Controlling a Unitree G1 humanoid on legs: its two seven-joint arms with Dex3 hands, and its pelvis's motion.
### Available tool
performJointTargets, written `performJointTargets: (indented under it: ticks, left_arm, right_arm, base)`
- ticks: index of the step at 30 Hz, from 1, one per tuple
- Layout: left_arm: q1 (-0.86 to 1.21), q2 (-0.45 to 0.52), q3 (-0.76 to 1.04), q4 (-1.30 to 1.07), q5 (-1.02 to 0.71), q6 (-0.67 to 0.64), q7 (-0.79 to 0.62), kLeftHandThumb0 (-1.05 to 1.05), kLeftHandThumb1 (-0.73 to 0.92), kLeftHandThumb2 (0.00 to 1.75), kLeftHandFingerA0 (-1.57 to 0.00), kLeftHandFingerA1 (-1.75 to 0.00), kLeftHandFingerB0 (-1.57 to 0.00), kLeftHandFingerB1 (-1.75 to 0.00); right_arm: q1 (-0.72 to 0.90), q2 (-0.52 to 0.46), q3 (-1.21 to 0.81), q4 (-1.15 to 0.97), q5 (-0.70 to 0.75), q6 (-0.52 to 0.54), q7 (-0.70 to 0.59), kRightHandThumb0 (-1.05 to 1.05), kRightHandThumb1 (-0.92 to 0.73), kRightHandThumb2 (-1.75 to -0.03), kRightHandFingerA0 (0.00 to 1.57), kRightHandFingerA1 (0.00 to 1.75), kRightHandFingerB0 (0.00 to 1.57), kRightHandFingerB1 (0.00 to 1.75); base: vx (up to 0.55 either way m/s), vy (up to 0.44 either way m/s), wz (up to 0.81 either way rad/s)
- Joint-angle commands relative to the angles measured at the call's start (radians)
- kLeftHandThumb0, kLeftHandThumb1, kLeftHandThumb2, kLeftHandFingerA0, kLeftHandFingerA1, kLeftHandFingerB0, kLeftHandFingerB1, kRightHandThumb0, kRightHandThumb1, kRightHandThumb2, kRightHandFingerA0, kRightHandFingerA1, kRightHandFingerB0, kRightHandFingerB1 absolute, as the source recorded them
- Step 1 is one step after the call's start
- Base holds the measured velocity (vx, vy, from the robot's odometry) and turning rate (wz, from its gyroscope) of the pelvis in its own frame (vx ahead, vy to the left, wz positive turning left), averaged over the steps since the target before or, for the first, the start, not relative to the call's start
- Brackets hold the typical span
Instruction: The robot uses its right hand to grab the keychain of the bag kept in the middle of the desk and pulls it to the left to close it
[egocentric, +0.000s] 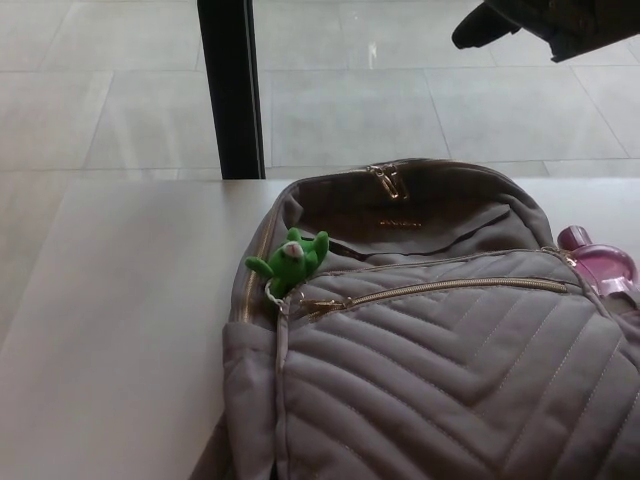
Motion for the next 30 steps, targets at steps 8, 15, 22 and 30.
performJointTargets:
  ticks: [8,15,22,30]
  left_arm:
    - [0.029,0.008,-0.037,-0.438,-0.103,-0.051,-0.28,-0.87,0.44,0.98,-0.88,-0.73,-0.72,-0.67]
    - [0.074,0.013,-0.046,-0.459,-0.082,-0.046,-0.299,-0.92,0.44,1.0,-0.87,-0.77,-0.75,-0.72]
    - [0.114,0.041,-0.012,-0.283,-0.046,-0.05,-0.278,-0.94,0.61,0.59,-0.84,-0.89,-0.64,-0.81]
    - [0.109,0.053,0.001,-0.214,-0.035,-0.014,-0.226,-0.88,0.45,1.03,-0.83,-0.91,-0.59,-0.83]
  right_arm:
    - [1.395,0.118,-0.996,0.056,0.041,-0.948,-0.266,-0.7,-0.58,-0.59,0.45,0.44,0.33,0.32]
    - [1.216,0.079,-1.114,0.002,0.106,-0.705,-0.356,-0.68,-0.5,-0.84,0.28,0.5,0.21,0.42]
    - [1.223,-0.224,-1.339,0.463,0.108,-0.74,-0.545,-0.57,-0.63,-0.59,0.4,0.4,0.29,0.3]
    - [1.308,-0.296,-1.496,0.646,0.175,-0.779,-0.66,-0.55,-0.63,-0.59,0.44,0.42,0.3,0.32]
  base:
    - [0.0,0.0,0.03]
    - [0.0,0.0,0.0]
    - [0.0,0.0,0.0]
    - [0.0,0.0,0.0]
